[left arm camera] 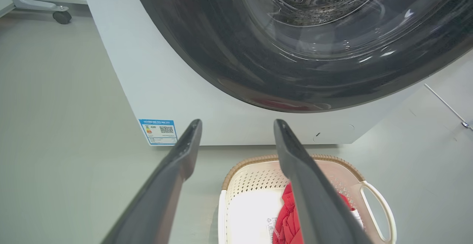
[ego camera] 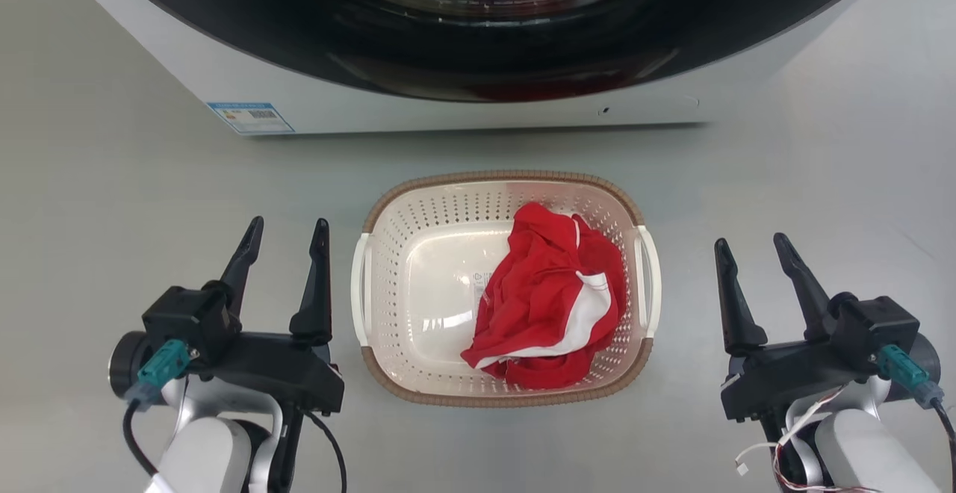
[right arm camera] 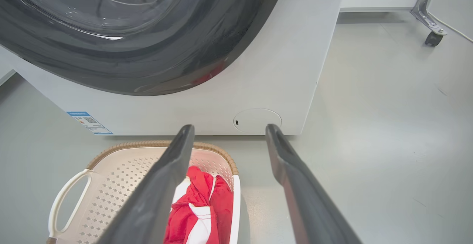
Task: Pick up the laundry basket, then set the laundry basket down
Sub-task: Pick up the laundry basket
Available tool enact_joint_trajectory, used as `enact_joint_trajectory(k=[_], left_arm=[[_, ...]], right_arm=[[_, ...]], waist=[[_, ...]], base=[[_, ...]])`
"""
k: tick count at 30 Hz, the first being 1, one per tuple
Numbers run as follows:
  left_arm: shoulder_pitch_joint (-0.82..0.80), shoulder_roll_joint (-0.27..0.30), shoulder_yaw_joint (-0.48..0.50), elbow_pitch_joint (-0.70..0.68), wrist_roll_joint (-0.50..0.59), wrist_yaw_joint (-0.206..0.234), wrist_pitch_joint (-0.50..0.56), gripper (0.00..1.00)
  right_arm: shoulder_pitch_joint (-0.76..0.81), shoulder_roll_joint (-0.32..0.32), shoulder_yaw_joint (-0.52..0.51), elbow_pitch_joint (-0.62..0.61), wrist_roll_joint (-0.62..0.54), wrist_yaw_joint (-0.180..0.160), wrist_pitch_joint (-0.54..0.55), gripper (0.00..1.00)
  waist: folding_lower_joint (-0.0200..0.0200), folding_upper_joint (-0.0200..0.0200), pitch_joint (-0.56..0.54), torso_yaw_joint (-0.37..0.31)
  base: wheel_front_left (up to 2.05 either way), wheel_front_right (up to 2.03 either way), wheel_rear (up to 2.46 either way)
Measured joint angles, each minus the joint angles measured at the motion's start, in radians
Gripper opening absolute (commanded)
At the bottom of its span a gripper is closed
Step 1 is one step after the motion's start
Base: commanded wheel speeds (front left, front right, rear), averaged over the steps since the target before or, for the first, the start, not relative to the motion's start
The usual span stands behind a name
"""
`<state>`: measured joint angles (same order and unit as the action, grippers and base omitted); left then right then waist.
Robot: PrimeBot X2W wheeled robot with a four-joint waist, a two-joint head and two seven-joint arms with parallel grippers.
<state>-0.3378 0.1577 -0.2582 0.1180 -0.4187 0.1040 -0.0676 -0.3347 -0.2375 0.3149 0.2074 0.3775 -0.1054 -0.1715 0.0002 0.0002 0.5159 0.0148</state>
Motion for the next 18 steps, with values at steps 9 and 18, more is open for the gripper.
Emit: enact_joint_trajectory(k=[9,18], left_arm=[[-0.102,-0.005,0.001,0.047,-0.013,-0.027,0.015,1.0],[-0.232,-0.017,-0.005,0.172,-0.045,-0.07,0.067,1.0]], right_arm=[[-0.101,0.018,-0.004,0.006,0.01,0.011,0.018,1.0],[-0.213,0.039,0.008,0.071,0.016,0.027,0.031,1.0]], waist=[[-0.0001,0.0,0.149,-0.009],[0.0,0.0001,0.28,-0.013]], base=[[0.0,0.0,0.0],[0.0,0.0,0.0]])
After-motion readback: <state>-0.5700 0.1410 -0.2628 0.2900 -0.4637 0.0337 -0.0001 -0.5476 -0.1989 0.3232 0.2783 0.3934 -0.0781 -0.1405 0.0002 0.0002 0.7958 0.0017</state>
